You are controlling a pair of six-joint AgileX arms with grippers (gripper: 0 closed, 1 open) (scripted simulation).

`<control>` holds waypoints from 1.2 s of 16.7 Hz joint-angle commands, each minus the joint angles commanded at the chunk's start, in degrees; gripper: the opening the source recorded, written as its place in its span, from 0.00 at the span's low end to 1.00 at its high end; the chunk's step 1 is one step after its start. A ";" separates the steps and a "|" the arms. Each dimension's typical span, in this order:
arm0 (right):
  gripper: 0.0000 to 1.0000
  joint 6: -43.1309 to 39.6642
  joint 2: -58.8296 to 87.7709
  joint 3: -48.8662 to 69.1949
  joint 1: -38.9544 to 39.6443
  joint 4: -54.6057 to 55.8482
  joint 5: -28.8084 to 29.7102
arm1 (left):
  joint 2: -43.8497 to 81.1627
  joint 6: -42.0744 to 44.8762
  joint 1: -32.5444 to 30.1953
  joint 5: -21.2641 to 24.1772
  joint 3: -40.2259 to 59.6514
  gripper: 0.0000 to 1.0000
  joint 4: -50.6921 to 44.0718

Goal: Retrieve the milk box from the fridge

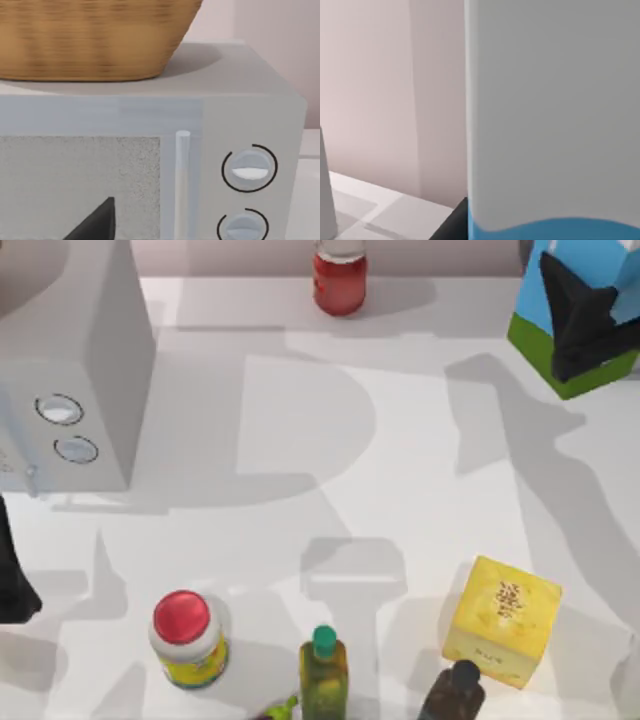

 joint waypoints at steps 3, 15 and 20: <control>0.00 -0.02 18.78 8.34 3.74 8.73 -2.04 | 0.00 0.00 0.00 0.00 0.00 1.00 0.00; 0.00 0.20 51.47 24.02 11.06 25.11 -6.08 | 0.00 0.00 0.00 0.00 0.00 1.00 0.00; 0.00 0.26 52.38 24.55 10.88 24.70 -5.90 | 0.00 0.00 0.00 0.00 0.00 1.00 0.00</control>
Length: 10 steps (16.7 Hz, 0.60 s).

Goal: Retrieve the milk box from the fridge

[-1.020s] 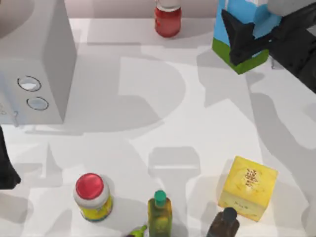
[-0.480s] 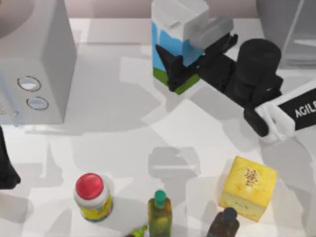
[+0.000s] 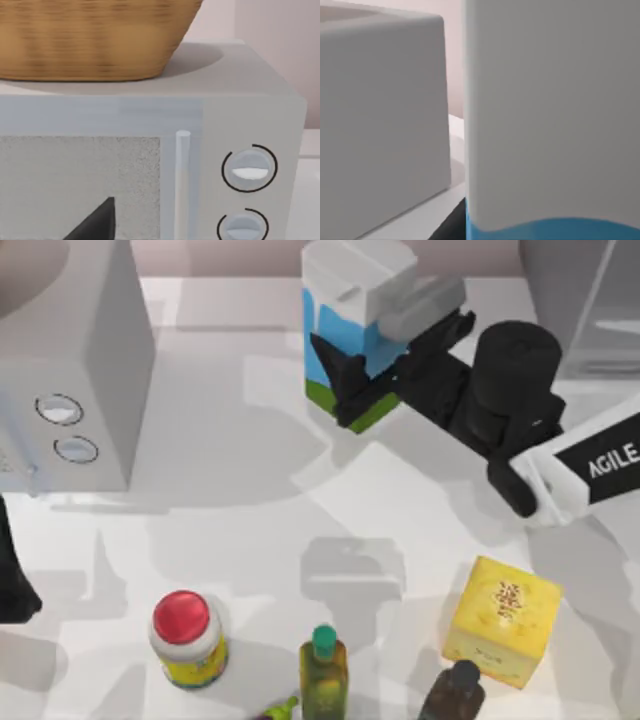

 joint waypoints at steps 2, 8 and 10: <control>0.00 -0.10 3.03 2.73 0.39 -0.41 0.41 | 0.00 0.00 0.00 0.00 0.00 1.00 0.00; 0.00 -0.20 12.19 13.98 1.93 -1.08 1.76 | 0.00 0.00 0.00 0.00 0.00 1.00 0.00; 0.00 -0.21 12.60 14.42 2.01 -1.11 1.82 | 0.00 0.00 0.00 0.00 0.00 1.00 0.00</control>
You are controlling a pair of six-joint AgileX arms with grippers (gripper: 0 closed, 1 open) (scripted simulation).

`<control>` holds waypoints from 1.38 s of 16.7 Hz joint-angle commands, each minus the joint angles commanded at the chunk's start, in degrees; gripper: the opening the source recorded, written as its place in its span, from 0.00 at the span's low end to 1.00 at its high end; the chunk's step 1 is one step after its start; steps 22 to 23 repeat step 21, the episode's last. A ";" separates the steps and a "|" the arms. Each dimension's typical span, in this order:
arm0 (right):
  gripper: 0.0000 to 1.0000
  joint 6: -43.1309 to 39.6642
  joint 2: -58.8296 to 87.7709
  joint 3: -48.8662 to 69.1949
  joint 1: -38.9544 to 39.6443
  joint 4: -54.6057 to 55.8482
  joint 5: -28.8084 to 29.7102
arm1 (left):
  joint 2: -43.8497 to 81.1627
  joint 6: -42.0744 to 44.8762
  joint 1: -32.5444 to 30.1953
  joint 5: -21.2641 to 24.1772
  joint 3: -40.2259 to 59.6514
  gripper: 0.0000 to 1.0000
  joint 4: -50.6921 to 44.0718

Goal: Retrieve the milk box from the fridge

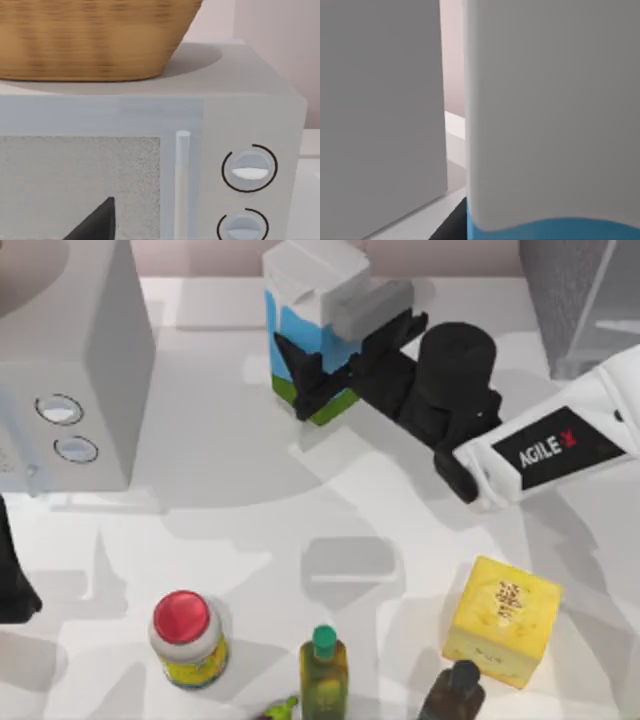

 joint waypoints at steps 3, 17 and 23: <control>0.08 0.00 0.00 0.00 0.00 0.00 0.00 | 0.00 0.00 0.00 0.00 0.00 1.00 0.00; 1.00 0.00 0.00 0.00 0.00 0.00 0.00 | 0.00 0.00 0.00 0.00 0.00 1.00 0.00; 1.00 0.00 0.00 0.00 0.00 0.00 0.00 | 0.00 0.00 0.00 0.00 0.00 1.00 0.00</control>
